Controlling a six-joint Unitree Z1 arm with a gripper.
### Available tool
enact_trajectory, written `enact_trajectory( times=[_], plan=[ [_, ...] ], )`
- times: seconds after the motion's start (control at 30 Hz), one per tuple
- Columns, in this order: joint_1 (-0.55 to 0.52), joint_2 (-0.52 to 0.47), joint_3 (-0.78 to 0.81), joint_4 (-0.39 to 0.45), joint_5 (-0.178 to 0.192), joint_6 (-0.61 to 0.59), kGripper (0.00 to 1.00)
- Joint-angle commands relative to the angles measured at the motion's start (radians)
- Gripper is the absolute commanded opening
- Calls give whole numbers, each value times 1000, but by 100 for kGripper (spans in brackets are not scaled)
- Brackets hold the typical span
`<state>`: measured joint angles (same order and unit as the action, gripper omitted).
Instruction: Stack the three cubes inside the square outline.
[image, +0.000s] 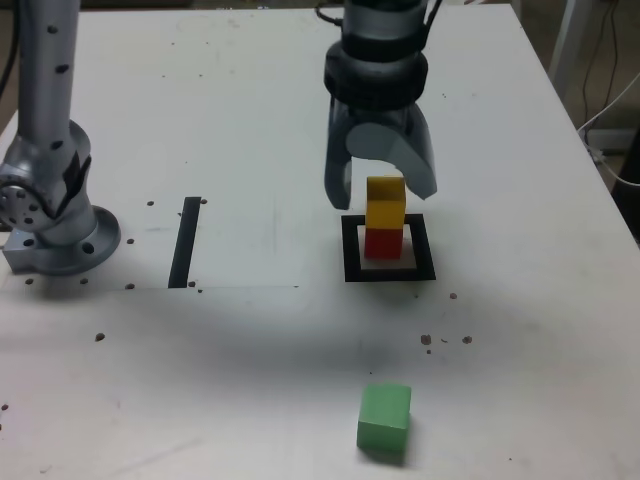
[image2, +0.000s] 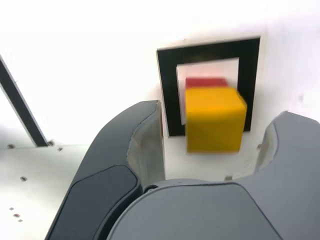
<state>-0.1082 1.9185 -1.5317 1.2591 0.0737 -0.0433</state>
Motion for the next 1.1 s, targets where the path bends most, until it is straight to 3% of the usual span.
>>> enact_trajectory(
  times=[0.0, 0.5, 1.07],
  plan=[
    [-29, -21, -15, 21, 0, -11, 99],
    [-345, 22, -42, 25, -68, -238, 99],
    [-547, 132, -35, -167, -145, -415, 98]
  ],
)
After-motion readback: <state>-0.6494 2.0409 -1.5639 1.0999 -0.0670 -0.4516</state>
